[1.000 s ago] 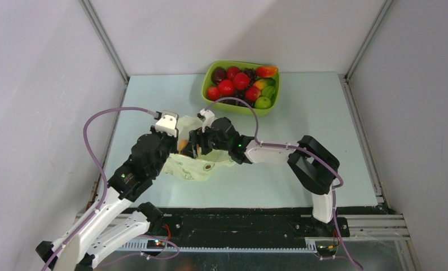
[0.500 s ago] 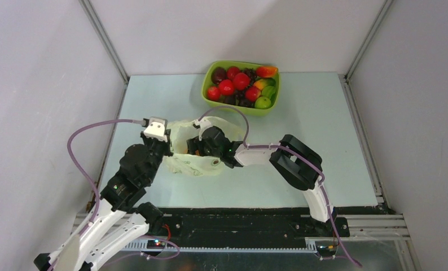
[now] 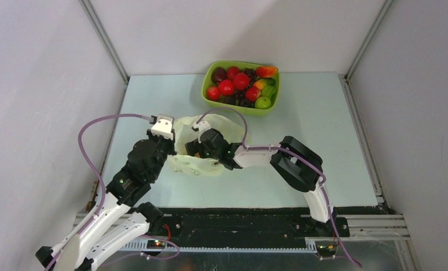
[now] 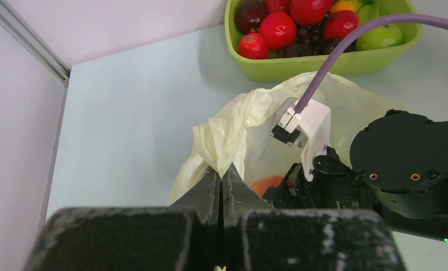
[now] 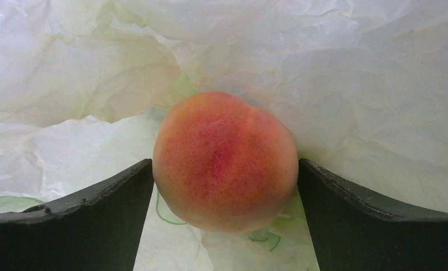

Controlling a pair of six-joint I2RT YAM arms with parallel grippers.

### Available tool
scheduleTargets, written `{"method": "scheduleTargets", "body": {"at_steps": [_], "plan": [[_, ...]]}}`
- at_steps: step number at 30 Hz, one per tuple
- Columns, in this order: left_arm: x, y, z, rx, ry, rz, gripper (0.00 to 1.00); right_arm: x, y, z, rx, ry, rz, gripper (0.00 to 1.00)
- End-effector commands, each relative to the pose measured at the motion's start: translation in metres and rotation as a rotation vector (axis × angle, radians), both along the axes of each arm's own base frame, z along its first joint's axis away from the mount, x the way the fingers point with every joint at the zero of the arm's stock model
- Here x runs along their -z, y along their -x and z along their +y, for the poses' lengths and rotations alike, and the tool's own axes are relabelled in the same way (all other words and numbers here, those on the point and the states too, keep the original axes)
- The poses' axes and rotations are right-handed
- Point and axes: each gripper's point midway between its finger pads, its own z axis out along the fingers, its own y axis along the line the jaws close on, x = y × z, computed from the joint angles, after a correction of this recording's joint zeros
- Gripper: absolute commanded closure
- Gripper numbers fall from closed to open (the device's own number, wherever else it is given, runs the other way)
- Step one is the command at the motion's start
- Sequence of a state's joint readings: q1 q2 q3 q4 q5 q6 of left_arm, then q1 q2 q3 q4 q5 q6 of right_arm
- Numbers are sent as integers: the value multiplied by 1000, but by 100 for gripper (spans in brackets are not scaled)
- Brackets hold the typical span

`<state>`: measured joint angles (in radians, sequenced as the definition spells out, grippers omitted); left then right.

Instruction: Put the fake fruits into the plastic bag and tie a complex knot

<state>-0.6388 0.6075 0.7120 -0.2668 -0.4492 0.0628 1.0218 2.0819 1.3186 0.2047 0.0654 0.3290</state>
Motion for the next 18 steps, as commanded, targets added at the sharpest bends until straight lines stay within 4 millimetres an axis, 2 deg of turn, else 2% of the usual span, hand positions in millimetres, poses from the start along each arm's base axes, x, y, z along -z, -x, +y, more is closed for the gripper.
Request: {"method": "scheduleTargets", "body": {"at_steps": [1,8,9,10,11,13,18], "plan": [[-16,-2,3,-12,4,-33,100,-55,-2,5,3,-58,-77,0],[-12,-5,10,-70,-13,-8,100,-106,10,0,-4,-126,-117,0],[-12,-6,14,-91,-16,-6,100,-104,13,-3,-4,-123,-113,0],[-10,-7,17,-112,-24,2,100,-118,14,-6,-3,-149,-127,0],[-10,-7,19,-124,-25,5,100,-114,19,-10,-8,-143,-121,0],[-9,-8,23,-154,-33,10,100,-129,25,-18,-13,-168,-129,0],[-10,-9,28,-183,-35,11,100,-134,39,-39,-36,-170,-112,0]]}}
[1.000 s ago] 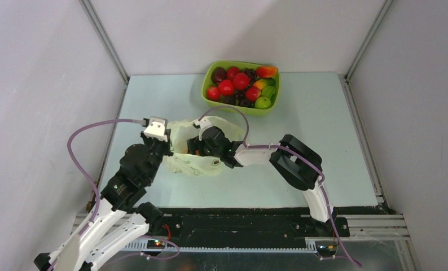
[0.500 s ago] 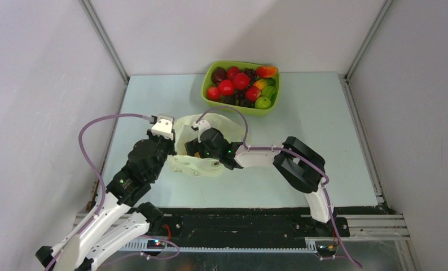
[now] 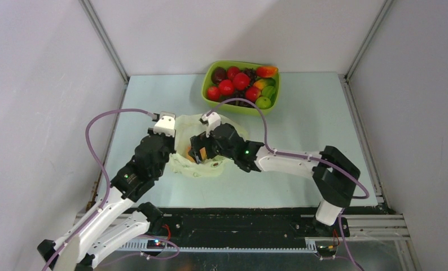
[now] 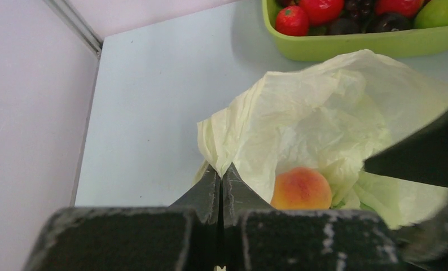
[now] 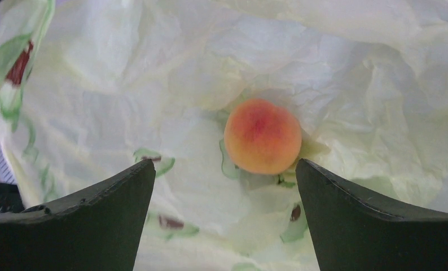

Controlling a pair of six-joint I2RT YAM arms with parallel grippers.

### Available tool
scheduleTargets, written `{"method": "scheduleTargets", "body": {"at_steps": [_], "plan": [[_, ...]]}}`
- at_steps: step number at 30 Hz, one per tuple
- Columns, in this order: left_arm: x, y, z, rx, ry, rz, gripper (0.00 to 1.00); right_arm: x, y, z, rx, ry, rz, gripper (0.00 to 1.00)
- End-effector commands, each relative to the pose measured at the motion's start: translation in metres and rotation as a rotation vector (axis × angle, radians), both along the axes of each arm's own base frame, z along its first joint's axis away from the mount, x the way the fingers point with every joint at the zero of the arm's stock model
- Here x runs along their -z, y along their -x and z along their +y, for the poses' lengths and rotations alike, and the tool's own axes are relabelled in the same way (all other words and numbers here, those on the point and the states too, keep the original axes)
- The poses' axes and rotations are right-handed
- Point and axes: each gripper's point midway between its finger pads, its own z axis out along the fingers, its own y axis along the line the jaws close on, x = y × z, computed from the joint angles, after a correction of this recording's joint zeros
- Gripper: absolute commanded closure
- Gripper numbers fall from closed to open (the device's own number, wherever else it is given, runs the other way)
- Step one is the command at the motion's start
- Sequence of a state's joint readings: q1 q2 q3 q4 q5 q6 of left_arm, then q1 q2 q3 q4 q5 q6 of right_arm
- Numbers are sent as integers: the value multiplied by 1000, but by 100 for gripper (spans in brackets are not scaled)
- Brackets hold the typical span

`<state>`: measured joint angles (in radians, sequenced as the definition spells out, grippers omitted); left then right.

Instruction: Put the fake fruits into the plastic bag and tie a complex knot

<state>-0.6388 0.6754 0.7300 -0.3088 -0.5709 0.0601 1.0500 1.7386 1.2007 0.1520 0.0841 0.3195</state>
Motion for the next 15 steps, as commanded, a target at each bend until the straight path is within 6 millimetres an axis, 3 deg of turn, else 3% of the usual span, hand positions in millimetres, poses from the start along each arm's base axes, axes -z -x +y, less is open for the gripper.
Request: {"method": "scheduleTargets", "body": {"at_steps": [1,6,9,12,15], "plan": [[-24,-1,11,-63,32,-50,100,-23,12,-15,-32,-43,-15,0],[-24,-1,12,-75,29,-46,100,-31,11,-31,-61,-42,-9,0],[-24,-1,15,-93,23,-46,100,-58,9,-46,-49,-68,-43,0],[-25,-1,18,-103,19,-49,100,-82,-1,-68,-9,-88,-81,0],[-26,0,20,-110,16,-53,100,-85,-18,-94,75,-41,-108,0]]}}
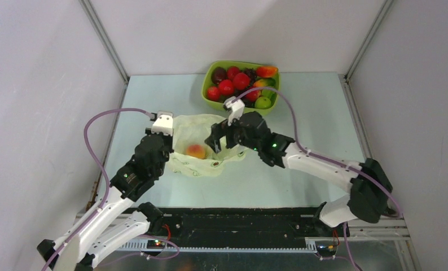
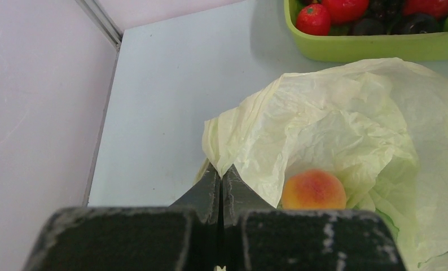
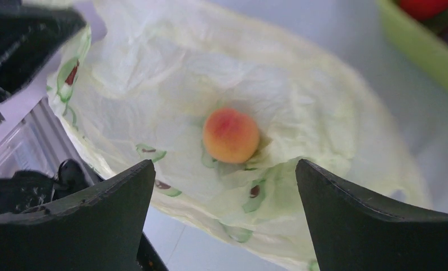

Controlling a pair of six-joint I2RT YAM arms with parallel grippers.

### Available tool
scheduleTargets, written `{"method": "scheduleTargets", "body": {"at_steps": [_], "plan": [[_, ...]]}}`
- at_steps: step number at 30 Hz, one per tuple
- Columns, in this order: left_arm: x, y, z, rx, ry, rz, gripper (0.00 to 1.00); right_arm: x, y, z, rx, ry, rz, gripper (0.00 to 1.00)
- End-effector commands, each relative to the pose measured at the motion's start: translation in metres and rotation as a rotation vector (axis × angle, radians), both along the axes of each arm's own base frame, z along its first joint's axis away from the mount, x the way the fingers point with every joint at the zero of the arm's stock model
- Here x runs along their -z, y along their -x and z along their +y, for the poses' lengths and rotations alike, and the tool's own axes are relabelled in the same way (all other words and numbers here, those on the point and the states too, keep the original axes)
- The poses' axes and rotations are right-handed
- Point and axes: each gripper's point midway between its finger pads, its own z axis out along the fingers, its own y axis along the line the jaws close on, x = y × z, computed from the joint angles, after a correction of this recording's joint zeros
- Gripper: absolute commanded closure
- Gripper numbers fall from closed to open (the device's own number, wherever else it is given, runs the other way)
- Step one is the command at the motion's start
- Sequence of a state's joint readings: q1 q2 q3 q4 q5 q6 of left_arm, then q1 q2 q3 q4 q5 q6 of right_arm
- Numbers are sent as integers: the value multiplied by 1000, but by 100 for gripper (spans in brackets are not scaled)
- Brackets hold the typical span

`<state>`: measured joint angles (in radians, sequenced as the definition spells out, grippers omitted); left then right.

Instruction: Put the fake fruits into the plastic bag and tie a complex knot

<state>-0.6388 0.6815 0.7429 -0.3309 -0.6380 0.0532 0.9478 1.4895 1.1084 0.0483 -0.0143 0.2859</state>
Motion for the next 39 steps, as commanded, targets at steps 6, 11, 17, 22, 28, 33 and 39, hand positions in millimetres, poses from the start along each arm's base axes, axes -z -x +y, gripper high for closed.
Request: {"method": "scheduleTargets", "body": {"at_steps": [6,11,17,22,28,33,39], "plan": [[-26,0,11,-54,23,-61,100,-20,-84,-109,383,125,-47,9],[-25,0,8,-38,25,-57,100,1,-133,-149,547,243,-14,11],[-24,-2,6,-28,27,-47,100,10,-199,-176,645,324,11,13],[-25,-1,4,-18,33,-49,100,42,-236,-186,671,406,81,14],[-25,-1,3,-12,37,-50,100,60,-267,-195,690,432,129,14],[-25,-1,2,-6,38,-47,100,76,-284,-194,669,433,173,13],[-25,-1,2,-5,41,-48,100,93,-292,-198,670,458,222,11]]}}
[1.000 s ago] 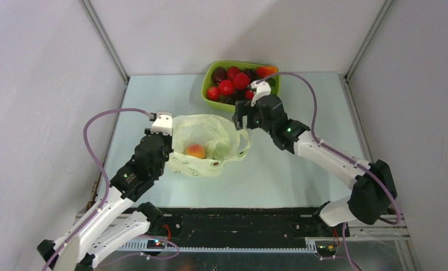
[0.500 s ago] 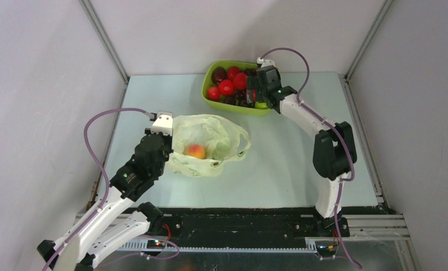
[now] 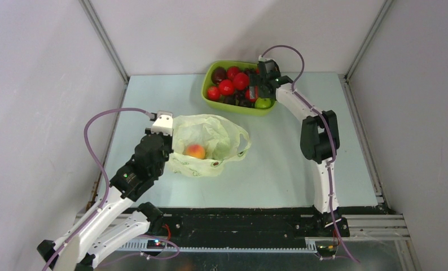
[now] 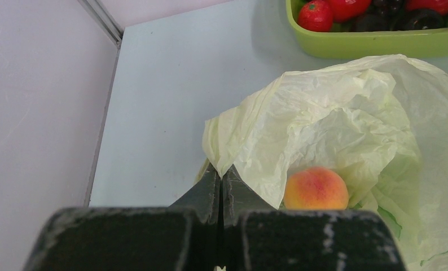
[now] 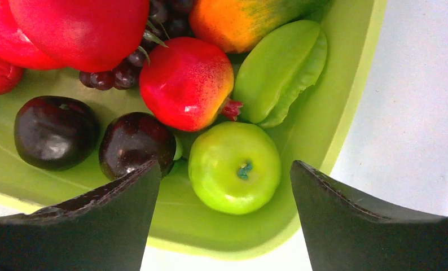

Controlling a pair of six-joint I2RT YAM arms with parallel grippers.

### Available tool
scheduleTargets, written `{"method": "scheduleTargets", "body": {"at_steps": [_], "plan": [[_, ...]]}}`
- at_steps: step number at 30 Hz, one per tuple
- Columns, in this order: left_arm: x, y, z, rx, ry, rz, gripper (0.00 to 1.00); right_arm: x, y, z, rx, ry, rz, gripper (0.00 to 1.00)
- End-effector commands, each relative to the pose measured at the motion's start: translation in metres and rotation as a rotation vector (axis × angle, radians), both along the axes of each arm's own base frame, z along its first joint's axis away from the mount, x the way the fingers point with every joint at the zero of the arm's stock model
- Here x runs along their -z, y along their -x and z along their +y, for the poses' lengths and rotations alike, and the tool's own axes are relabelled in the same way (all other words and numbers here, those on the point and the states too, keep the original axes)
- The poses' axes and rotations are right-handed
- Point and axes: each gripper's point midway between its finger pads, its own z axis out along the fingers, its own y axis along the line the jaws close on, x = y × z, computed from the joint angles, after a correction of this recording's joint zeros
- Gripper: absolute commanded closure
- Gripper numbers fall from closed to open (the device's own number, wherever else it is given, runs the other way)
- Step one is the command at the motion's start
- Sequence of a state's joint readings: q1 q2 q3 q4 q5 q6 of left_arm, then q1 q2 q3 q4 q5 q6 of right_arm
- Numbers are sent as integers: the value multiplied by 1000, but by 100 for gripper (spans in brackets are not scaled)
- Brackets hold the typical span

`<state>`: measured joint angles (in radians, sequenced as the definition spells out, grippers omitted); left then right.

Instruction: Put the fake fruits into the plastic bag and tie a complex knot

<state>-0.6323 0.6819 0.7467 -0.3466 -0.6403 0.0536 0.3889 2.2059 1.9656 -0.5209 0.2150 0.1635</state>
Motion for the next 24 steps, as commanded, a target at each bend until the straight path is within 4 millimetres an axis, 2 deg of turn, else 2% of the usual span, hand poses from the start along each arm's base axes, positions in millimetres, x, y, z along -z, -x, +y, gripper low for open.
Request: {"method": "scheduleTargets", "body": {"at_steps": [1,7,17,24], "plan": [[-26,-2,-1,4,48,-57,100,0,-7,1,-5,-2,21,10],[-26,-2,-3,13,54,-56,100,21,-6,0,-7,20,71,9],[-27,-1,-4,19,60,-57,100,41,-5,-5,-2,66,121,7],[-28,0,-4,21,63,-61,100,62,1,6,-32,92,158,6]]}}
